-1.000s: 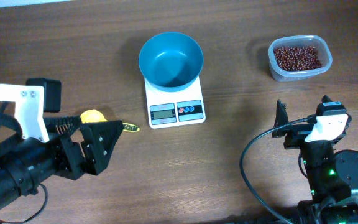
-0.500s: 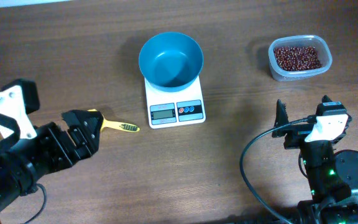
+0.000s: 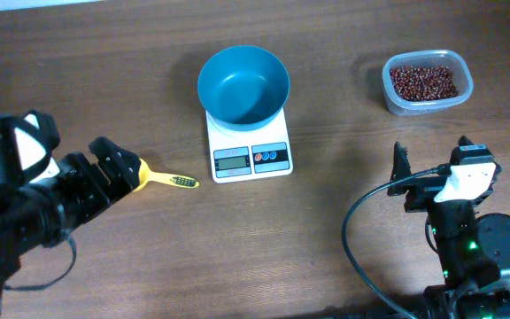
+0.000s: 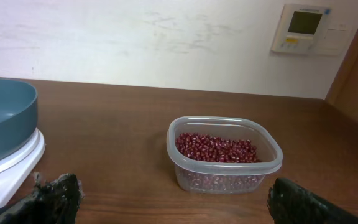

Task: Scoop item into bowl and weigh 50g on scale
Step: 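Move the left gripper toward the yellow scoop's cup, then grasp the yellow scoop's cup rim with the left gripper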

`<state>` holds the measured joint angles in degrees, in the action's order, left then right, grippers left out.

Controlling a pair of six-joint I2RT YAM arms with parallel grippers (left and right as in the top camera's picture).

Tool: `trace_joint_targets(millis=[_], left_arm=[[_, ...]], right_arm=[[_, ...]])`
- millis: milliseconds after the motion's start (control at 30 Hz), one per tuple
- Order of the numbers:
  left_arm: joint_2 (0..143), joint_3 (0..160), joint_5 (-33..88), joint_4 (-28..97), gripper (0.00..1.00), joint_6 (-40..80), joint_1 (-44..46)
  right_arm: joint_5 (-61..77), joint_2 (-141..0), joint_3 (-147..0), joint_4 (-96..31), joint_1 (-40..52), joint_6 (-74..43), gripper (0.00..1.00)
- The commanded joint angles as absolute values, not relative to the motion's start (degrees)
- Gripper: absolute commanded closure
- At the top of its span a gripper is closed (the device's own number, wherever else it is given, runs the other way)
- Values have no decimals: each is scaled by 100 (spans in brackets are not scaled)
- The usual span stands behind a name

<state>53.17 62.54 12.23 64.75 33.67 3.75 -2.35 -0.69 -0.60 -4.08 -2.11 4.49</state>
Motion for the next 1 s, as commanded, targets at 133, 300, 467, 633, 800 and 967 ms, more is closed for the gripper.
trace_joint_targets(millis=[133, 300, 467, 633, 800, 967], left_arm=[[6132, 6302, 742, 6674, 1, 3972, 397], [6628, 6292, 696, 6672, 1, 4077, 397], [7011, 6281, 368, 6692, 5, 4224, 397], [7131, 6027, -307, 6639, 0, 4838, 397], [7131, 5640, -239, 5981, 1, 4954, 397], [7131, 5441, -261, 5485, 1, 4971, 397]], right_arm=[[-327, -25, -34, -449, -228, 423, 1], [-327, -25, -32, -449, -228, 425, 1], [-327, -25, -34, -449, -228, 425, 1], [-327, -25, -34, -449, -228, 423, 1], [-327, -25, -32, -449, -228, 425, 1], [-327, -25, -32, -449, -228, 425, 1]])
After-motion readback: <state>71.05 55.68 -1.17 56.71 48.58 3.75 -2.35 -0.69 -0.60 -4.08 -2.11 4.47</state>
